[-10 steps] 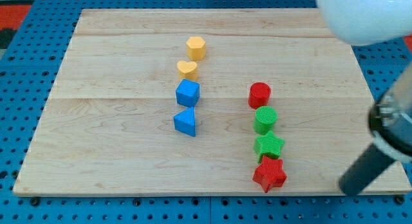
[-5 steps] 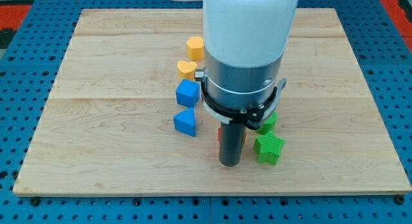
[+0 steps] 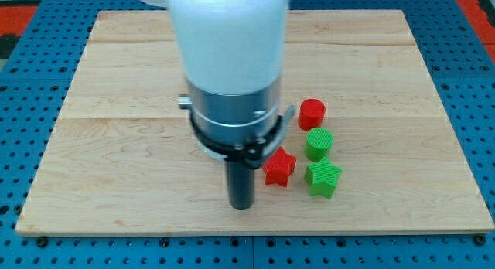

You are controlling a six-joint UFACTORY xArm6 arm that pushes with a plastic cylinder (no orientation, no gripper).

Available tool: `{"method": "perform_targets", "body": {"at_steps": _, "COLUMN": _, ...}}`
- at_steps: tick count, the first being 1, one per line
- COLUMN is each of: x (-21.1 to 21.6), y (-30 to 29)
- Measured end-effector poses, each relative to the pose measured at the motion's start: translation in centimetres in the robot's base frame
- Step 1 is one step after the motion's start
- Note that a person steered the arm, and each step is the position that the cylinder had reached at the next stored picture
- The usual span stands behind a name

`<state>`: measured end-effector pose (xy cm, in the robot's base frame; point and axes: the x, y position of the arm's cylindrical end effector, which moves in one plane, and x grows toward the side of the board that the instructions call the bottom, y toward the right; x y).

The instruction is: Push the red star to the top of the red circle

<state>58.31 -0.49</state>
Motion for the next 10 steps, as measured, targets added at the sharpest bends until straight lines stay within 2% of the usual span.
{"method": "perform_targets", "body": {"at_steps": 2, "x": -1.4, "y": 2.4}}
{"method": "perform_targets", "body": {"at_steps": 4, "x": -5.5, "y": 4.0}}
{"method": "perform_targets", "body": {"at_steps": 5, "x": -3.0, "y": 4.5}}
{"method": "perform_targets", "body": {"at_steps": 6, "x": -4.3, "y": 7.6}}
{"method": "perform_targets", "body": {"at_steps": 8, "x": -8.1, "y": 5.1}}
{"method": "perform_targets", "body": {"at_steps": 10, "x": -7.8, "y": 2.3}}
